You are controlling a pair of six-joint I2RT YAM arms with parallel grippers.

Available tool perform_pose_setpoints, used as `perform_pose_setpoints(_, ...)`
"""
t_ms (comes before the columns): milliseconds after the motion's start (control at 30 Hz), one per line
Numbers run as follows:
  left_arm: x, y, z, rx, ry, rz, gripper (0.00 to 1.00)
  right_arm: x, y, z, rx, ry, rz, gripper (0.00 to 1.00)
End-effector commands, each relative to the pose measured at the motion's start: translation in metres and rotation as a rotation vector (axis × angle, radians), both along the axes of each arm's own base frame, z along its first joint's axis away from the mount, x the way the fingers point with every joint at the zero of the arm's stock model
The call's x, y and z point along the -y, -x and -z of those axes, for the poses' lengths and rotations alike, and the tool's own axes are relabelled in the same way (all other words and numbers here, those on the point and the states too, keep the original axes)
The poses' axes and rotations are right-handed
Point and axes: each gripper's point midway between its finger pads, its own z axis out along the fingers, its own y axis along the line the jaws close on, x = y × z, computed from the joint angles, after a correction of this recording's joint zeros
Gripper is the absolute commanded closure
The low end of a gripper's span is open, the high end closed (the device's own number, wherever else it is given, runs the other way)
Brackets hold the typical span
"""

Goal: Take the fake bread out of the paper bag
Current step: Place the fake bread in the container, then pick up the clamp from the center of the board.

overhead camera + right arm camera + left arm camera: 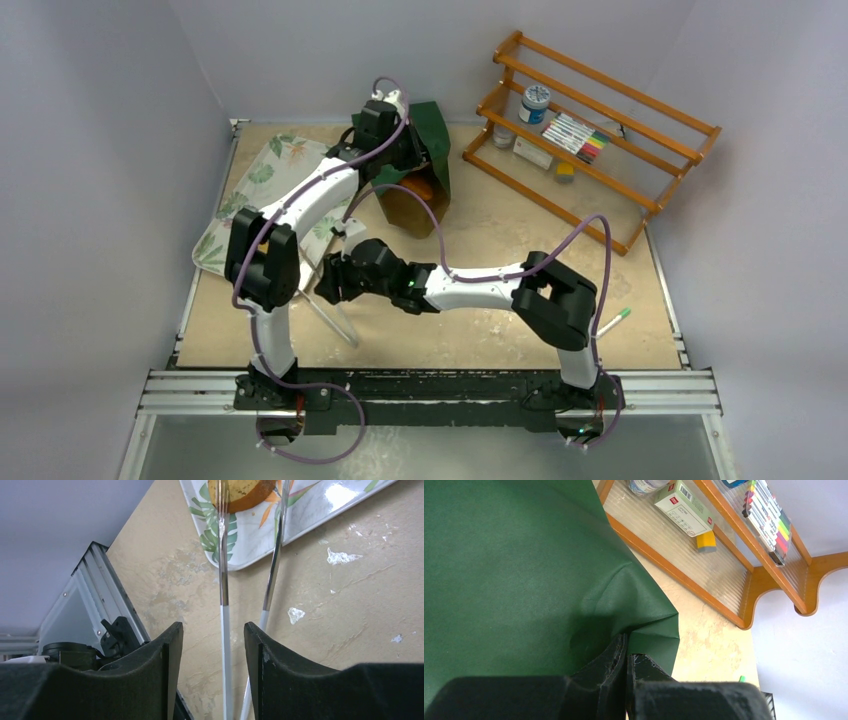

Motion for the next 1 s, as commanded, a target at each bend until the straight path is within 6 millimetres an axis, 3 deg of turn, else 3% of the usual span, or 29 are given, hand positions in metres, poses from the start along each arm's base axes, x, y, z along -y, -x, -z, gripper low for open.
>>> perform_pose_setpoints(0,-0.001,0.002,-0.047,0.092,0.079,-0.001,1.0,0.001,-0.008,-0.022,0.035,-0.035,0.029,0.5)
perform_pose_setpoints(100,-0.002,0.002,-0.044,0.089,0.073,-0.006,1.0,0.006,-0.014,-0.015,0.075,0.001,0.049,0.46)
perform_pose_setpoints(200,-0.007,0.002,-0.04,0.091,0.06,-0.02,1.0,0.007,-0.007,-0.002,0.096,0.043,0.019,0.33)
perform_pose_setpoints(267,-0.009,0.0,-0.037,0.087,0.052,-0.028,1.0,0.005,-0.002,0.007,0.114,0.081,0.008,0.3)
perform_pose_setpoints(400,-0.015,-0.001,-0.035,0.088,0.034,-0.039,1.0,-0.002,0.007,0.031,0.141,0.185,0.031,0.31)
perform_pose_setpoints(633,-0.016,0.0,-0.036,0.09,0.033,-0.042,1.0,-0.001,0.004,0.063,0.11,0.275,0.105,0.36)
perform_pose_setpoints(967,-0.014,0.0,-0.032,0.086,0.039,-0.034,1.0,0.0,0.011,0.074,0.127,0.308,0.101,0.35)
